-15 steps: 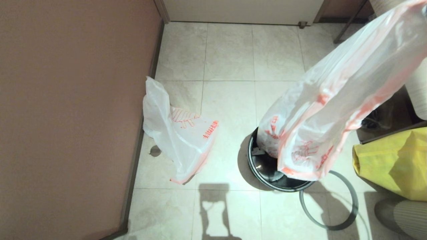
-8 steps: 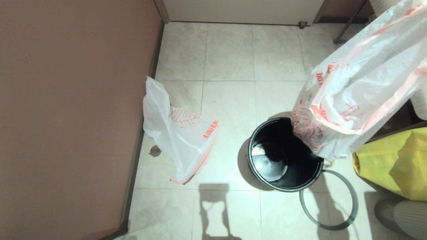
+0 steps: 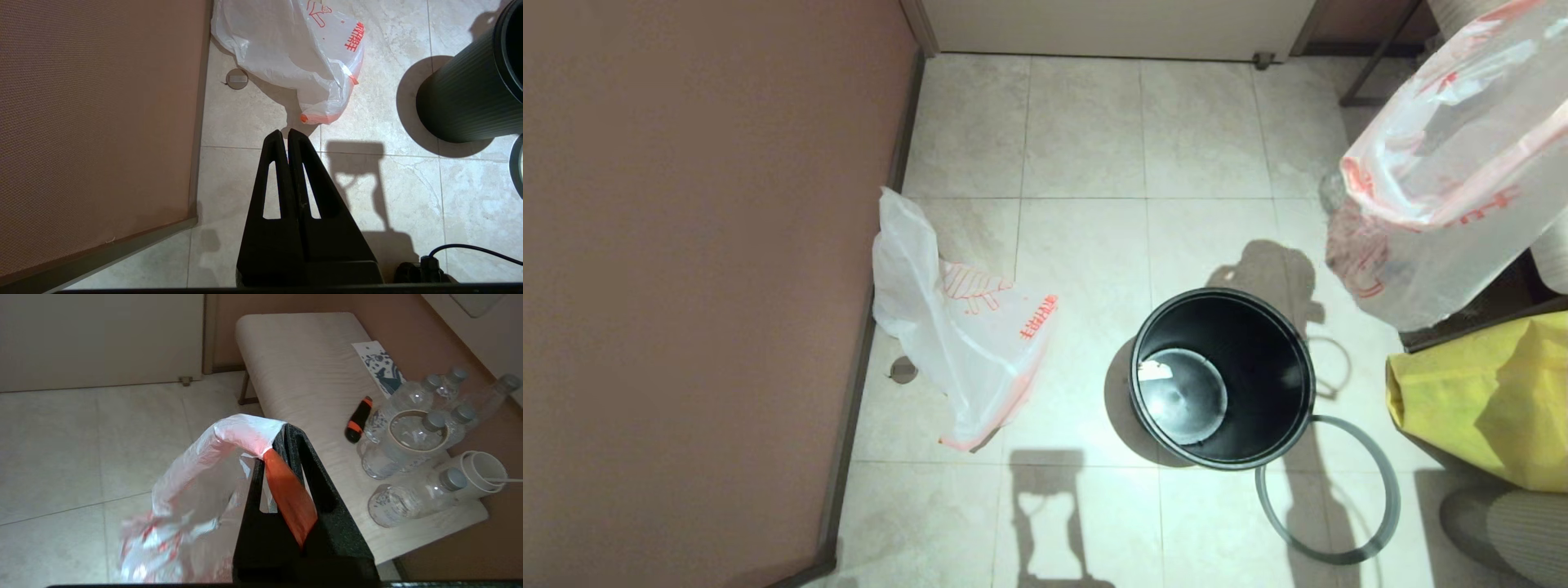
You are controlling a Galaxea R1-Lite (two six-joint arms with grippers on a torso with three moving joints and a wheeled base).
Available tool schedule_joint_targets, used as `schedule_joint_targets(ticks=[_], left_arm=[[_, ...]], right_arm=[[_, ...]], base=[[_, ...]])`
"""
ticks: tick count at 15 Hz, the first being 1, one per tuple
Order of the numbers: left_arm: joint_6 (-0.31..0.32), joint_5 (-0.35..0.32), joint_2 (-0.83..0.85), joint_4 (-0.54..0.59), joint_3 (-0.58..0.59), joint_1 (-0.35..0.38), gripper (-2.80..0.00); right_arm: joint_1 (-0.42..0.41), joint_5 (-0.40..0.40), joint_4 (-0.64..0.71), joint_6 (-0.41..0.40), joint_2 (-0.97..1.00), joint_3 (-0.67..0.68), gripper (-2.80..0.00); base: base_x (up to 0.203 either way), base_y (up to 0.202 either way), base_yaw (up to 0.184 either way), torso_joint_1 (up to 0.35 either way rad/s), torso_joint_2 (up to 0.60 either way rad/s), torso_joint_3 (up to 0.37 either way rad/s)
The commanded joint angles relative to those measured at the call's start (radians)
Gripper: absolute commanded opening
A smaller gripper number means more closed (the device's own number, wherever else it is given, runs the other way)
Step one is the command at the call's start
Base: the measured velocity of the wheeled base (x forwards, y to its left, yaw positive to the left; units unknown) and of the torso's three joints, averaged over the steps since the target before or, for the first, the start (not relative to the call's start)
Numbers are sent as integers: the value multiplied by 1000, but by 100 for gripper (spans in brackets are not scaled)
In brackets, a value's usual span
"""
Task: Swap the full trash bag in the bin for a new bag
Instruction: Place the trash bag on the floor
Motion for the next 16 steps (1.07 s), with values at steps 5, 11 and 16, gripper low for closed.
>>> schedule_joint_targets(ticks=[5, 11, 16], left_arm=[[0, 1, 1, 0, 0, 0, -280], [0, 1, 1, 0, 0, 0, -280], [0, 1, 1, 0, 0, 0, -280]], right_arm=[[-172, 90, 99, 101, 203, 82, -280], [-252, 110, 126, 165, 642, 22, -280], [-268, 70, 212, 166, 857, 10, -280]], base=[[0, 0, 0, 0, 0, 0], [0, 0, 0, 0, 0, 0], [0, 0, 0, 0, 0, 0]])
